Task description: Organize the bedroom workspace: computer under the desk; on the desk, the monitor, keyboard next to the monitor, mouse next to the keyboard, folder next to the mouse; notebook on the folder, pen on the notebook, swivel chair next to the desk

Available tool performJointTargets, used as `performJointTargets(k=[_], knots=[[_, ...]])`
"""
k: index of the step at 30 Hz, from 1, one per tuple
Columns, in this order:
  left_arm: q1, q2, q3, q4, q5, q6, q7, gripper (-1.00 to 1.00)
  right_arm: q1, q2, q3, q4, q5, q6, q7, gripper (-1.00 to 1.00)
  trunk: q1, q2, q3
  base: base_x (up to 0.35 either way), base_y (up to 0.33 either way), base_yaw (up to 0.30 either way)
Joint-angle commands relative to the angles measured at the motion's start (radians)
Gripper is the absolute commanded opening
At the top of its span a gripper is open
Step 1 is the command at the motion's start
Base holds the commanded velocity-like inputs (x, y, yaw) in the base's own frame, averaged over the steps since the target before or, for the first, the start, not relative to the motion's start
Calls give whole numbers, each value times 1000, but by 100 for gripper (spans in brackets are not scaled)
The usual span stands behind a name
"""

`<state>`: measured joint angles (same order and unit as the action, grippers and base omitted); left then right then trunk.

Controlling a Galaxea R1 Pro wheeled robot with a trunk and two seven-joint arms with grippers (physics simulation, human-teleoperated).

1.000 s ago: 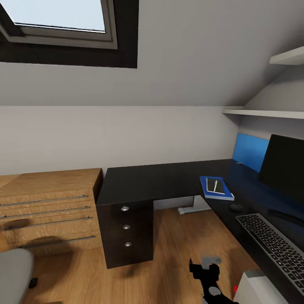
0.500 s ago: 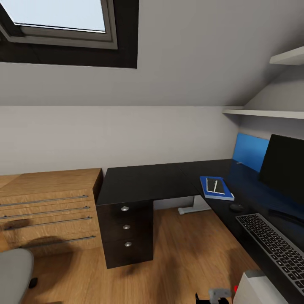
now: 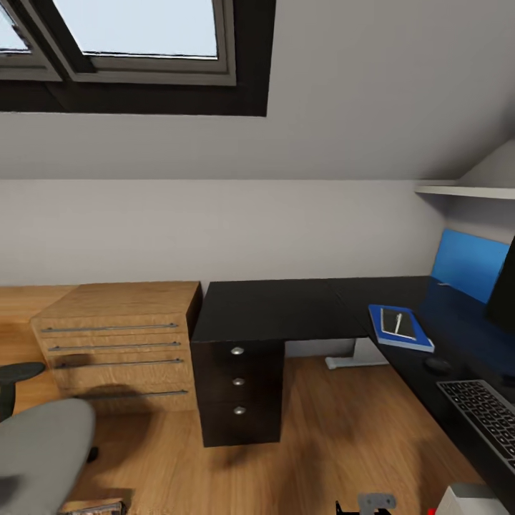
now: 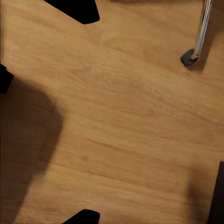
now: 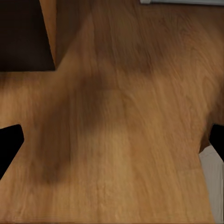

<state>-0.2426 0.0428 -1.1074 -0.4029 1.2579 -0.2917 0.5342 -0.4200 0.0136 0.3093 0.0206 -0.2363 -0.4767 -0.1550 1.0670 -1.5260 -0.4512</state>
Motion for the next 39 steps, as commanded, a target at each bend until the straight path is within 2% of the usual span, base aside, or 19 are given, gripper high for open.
performJointTargets(k=[1, 4, 7, 9, 12, 14, 16, 19, 20, 27, 30, 32, 39], knots=[[-1, -4, -9, 3, 8, -6, 5, 100, 9, -5, 10, 2, -6, -11, -3, 100, 0, -1, -1, 0, 0, 279], [-1, -6, -9, 32, 7, -6, 4, 100, 31, -11, 10, 2, -6, -58, -4, 100, 0, -1, -1, 0, 0, 279], [-1, -9, -10, 104, 8, -20, 0, 100, 58, -11, 12, 2, -5, -170, -10, 100, 0, -1, -1, 0, 0, 279], [-1, -11, -10, 146, 9, -56, -23, 100, 68, -10, 12, 3, -5, -233, -19, 100, 0, -1, -1, 0, 0, 279], [-1, -11, -9, 206, 11, -162, -108, 100, 75, -10, 11, 4, -6, -304, -36, 100, 0, -1, -1, 0, 0, 280], [-2, -11, -9, 231, 11, -208, -146, 100, 78, -9, 12, 4, -6, -331, -41, 100, 0, -1, -1, 0, 0, 280], [-2, -12, -9, 268, 12, -285, -200, 100, 90, -7, 12, 4, -6, -398, -49, 100, 0, -1, -1, 0, 0, 279], [-2, -12, -10, 288, 12, -332, -231, 100, 119, -3, 13, 4, -6, -487, -55, 100, 0, -1, -1, 0, 0, 279], [-3, -26, -10, 293, 11, -345, -238, 100, 128, -2, 13, 4, -5, -514, -56, 100, 0, -1, -1, 0, 0, 279], [-3, -54, -9, 295, 12, -347, -237, 100, 131, -1, 14, 4, -5, -507, -58, 100, -23, 41, 18, 0, 0, 280], [-3, -62, -11, 296, 12, -341, -241, 100, 132, -1, 14, 3, -4, -456, -57, 100, -23, 41, 18, 0, 0, 281], [-3, -63, -11, 296, 12, -340, -240, 100, 132, -1, 15, 1, -3, -387, -56, 100, -23, 41, 17, -64, -7, 276], [-3, -71, -10, 297, 12, -336, -235, 100, 132, -1, 16, 1, -3, -359, -57, 100, -23, 41, 13, -241, -173, 246]])
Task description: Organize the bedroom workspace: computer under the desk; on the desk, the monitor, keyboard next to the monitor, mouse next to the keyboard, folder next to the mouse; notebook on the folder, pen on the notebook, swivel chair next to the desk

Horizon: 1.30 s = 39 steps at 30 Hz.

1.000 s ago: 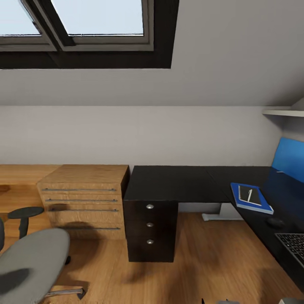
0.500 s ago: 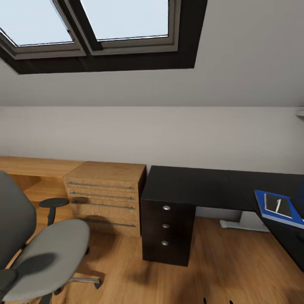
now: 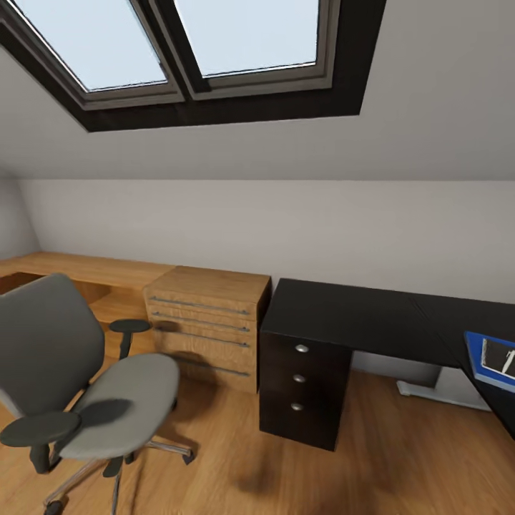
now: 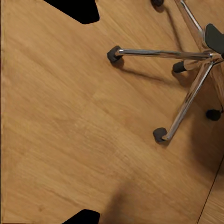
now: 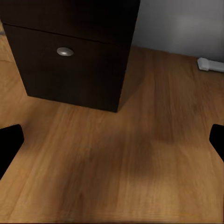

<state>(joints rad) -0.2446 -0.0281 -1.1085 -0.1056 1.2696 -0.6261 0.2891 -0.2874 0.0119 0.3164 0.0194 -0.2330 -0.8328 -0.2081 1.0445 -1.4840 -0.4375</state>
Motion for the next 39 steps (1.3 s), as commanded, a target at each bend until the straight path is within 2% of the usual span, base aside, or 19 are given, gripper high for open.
performJointTargets(k=[1, 11, 25, 39], knots=[[-1, 0, -8, -1, 1, -1, 10, 100, -1, 0, 8, 2, -6, -3, -3, 100, 0, -1, -2, -223, -267, 238], [-1, 0, -7, 0, 1, -1, 12, 100, -1, 1, 8, 3, -4, -2, 4, 100, 0, -1, -10, -84, -101, 226], [-1, 0, -7, 0, 2, -1, 12, 100, -1, 0, 7, 3, -7, -3, 3, 100, 0, -1, -12, -1, -1, 31], [-1, 0, -7, 0, 2, 0, 12, 100, -1, 4, 7, 4, -11, -1, -4, 100, 0, -1, -12, 0, 0, 262]])
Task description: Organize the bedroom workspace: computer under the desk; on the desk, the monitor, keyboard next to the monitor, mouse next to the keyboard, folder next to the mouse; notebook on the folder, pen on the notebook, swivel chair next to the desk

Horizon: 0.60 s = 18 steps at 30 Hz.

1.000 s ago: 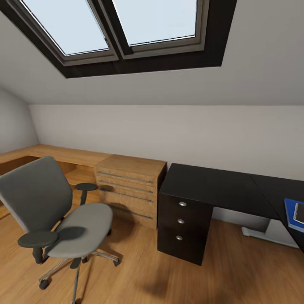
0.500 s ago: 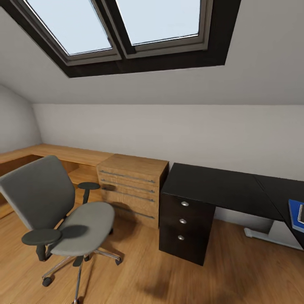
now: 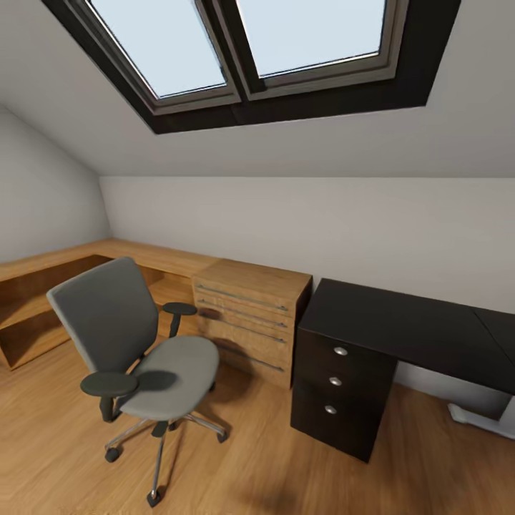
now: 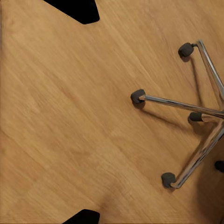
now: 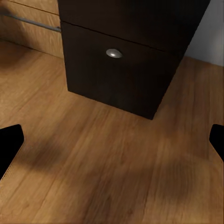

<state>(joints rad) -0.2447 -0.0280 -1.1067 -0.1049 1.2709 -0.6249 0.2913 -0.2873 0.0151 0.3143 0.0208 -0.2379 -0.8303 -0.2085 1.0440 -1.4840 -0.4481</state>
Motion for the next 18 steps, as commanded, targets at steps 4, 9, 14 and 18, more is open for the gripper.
performJointTargets(k=[4, 9, 14, 18], knots=[[-1, 0, -7, -1, 1, -2, 10, 100, -1, 0, 8, 2, -6, -3, -10, 100, 0, -1, -1, 0, 0, 286], [-1, 0, -7, -1, 1, -2, 11, 100, -1, 1, 8, 2, -4, -4, -23, 100, 0, -1, -1, 0, 0, 288], [-1, 0, -7, -1, 1, -3, 11, 100, -1, 0, 8, 2, -2, -4, -23, 100, 0, -1, -2, 0, 0, 234], [-1, 0, -7, -1, 1, -3, 11, 100, -1, 7, 8, 3, -1, -6, -20, 100, 0, -1, -3, 0, 0, 32]])
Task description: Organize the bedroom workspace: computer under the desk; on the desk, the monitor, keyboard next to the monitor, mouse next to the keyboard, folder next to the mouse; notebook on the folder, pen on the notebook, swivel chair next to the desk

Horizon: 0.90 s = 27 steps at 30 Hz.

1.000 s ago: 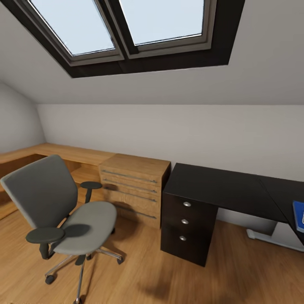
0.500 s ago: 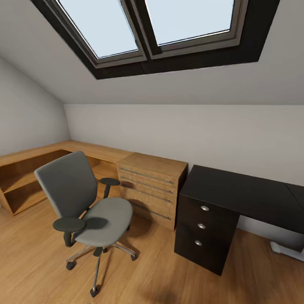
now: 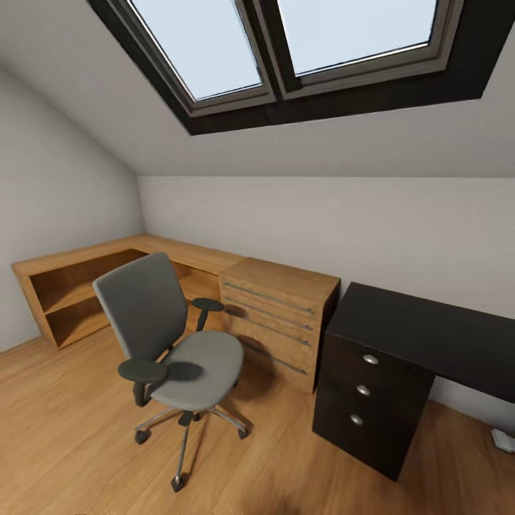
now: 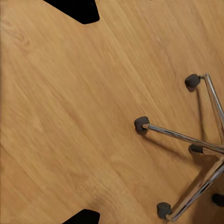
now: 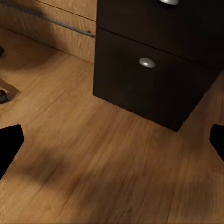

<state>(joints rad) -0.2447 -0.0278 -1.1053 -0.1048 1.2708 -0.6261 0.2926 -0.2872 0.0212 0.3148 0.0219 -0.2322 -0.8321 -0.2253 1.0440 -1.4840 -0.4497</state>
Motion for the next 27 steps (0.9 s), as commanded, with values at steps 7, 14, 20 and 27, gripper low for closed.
performJointTargets(k=[7, 14, 20, 27], knots=[[-1, 0, -8, -1, 1, -1, 10, 100, -1, 6, 7, 3, -7, -10, -8, 100, 0, -1, -1, 0, 0, 218], [-1, 0, -8, -1, 1, -1, 10, 100, 1, 15, 7, 2, -7, -13, -8, 100, 0, -1, -1, 0, 0, 277], [-1, 0, -8, -1, 1, -1, 10, 100, 6, 20, 7, 1, -7, -16, -8, 100, 0, -1, -2, 0, 0, 279], [-1, 0, -8, -1, 1, -1, 10, 100, 14, 20, 7, 1, -7, -56, -8, 100, 0, -1, -4, 0, 0, 279]])
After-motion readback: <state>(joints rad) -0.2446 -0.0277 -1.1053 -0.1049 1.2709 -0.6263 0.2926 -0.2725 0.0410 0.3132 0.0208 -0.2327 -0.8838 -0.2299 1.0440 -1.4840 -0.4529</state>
